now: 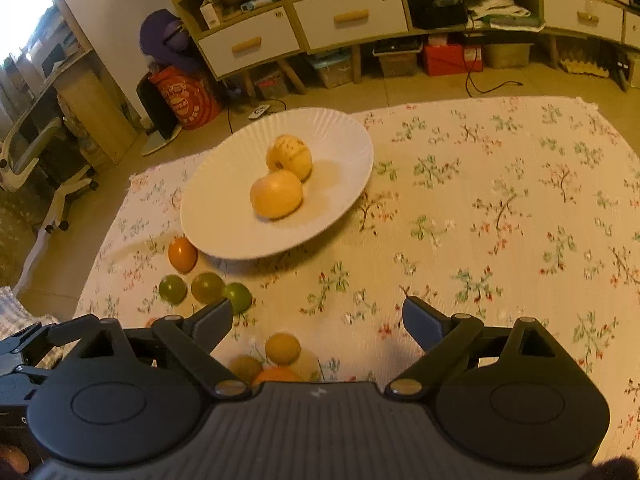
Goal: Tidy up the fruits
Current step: 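Withdraw both tools from the plate back toward the remaining fruits, then grasp the leafy mandarin with the right tool while the left tool grasps another mandarin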
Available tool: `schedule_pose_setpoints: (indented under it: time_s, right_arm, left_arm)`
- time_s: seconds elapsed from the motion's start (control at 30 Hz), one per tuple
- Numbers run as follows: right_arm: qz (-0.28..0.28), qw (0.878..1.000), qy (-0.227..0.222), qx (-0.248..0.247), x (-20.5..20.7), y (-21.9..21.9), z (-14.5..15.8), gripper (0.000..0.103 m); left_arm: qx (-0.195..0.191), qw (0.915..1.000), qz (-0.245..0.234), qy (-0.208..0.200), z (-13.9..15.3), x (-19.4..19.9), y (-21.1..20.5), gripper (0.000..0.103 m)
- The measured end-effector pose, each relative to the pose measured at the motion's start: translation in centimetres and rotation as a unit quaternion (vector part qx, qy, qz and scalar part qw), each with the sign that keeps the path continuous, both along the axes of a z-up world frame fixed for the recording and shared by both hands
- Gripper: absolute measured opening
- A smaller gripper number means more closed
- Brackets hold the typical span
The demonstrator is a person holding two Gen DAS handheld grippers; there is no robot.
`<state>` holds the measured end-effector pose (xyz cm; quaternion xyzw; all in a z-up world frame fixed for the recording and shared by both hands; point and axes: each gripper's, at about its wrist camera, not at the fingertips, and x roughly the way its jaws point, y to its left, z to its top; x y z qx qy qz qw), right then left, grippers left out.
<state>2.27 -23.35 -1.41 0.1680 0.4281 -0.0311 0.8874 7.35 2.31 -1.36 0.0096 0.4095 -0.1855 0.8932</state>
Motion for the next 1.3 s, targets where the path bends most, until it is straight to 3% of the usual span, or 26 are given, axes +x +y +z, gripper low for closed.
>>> schedule_pose_setpoints:
  time_s: [0.4, 0.7, 1.13, 1.3]
  right_arm:
    - [0.035, 0.999, -0.005, -0.024, -2.1, 2.0, -1.1, 0.092]
    - [0.003, 0.994, -0.099, -0.047, -3.4, 0.8, 0.4, 0.095]
    - [0.127, 0.987, -0.052, -0.081, -3.9, 2.8, -1.9, 0.097]
    - [0.133, 0.987, -0.037, -0.080, -4.0, 3.0, -2.6, 0.097]
  left_arm:
    - [-0.001, 0.9999, -0.008, 0.012, -0.9, -2.5, 0.8, 0.089]
    - [0.038, 0.9982, -0.039, 0.024, -2.7, -4.0, -0.1, 0.089]
    - [0.039, 0.9972, -0.056, 0.031, -3.5, -4.6, -0.2, 0.088]
    - [0.027, 0.9968, -0.066, 0.037, -3.4, -4.7, -0.2, 0.078]
